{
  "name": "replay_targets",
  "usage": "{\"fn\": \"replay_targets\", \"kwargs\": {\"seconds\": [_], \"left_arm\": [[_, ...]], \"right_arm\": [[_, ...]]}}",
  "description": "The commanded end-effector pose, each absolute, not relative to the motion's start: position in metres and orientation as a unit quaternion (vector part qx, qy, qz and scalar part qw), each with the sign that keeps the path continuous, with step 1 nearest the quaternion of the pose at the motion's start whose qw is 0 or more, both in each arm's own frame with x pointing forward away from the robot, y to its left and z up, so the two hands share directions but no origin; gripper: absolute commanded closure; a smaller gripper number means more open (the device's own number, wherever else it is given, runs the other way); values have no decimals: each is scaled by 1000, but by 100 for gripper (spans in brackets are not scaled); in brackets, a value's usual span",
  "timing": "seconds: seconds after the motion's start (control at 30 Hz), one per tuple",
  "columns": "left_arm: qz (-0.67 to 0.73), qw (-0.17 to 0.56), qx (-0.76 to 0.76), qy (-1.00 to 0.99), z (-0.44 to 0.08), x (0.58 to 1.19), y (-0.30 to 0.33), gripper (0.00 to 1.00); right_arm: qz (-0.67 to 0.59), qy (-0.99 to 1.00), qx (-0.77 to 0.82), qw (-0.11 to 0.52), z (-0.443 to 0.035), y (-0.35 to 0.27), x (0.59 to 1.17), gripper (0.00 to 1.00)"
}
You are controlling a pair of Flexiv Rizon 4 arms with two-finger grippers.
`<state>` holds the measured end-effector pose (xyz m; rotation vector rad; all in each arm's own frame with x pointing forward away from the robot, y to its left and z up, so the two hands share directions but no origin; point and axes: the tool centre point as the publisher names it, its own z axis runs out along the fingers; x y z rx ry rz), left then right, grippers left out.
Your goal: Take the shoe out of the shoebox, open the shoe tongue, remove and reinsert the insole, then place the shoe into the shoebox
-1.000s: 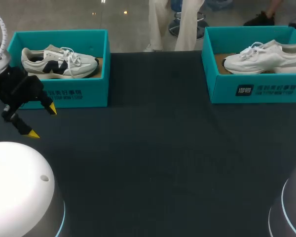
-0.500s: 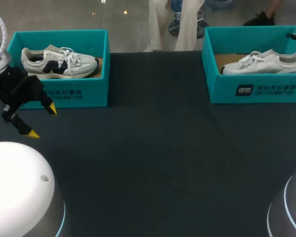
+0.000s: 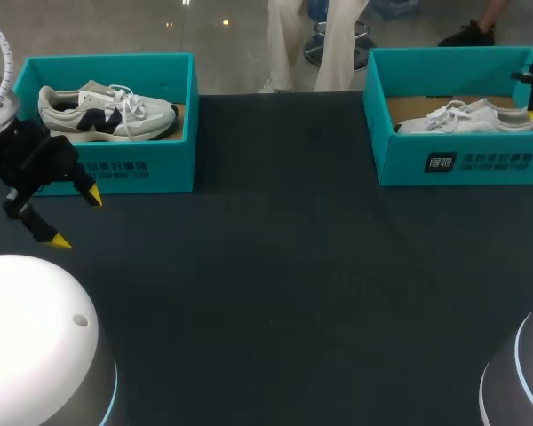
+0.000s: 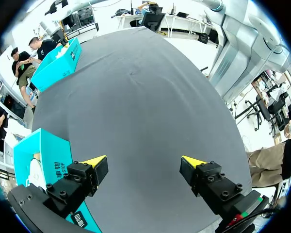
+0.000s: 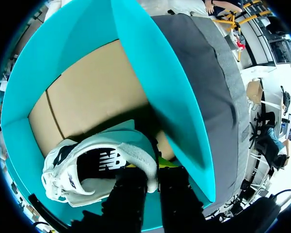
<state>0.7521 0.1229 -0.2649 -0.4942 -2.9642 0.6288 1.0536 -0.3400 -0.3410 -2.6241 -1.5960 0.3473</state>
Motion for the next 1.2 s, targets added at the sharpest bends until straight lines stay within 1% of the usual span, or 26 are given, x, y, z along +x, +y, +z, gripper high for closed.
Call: {"fn": "replay_targets", "kwargs": {"seconds": [0.03,0.37,0.73,1.2], "left_arm": [[204,36,-161,-965,-265,752,123,0],[204,36,-161,-965,-265,752,123,0],[204,36,-161,-965,-265,752,123,0],[204,36,-161,-965,-265,752,123,0]], "right_arm": [[110,-512,-852,23,-343,-338,1046,100],[106,-499,-860,31,-348,-330,1036,100],[114,-506,-854,33,-354,-326,1039,100],[123,-533,-837,5,-342,-331,1050,100]]}}
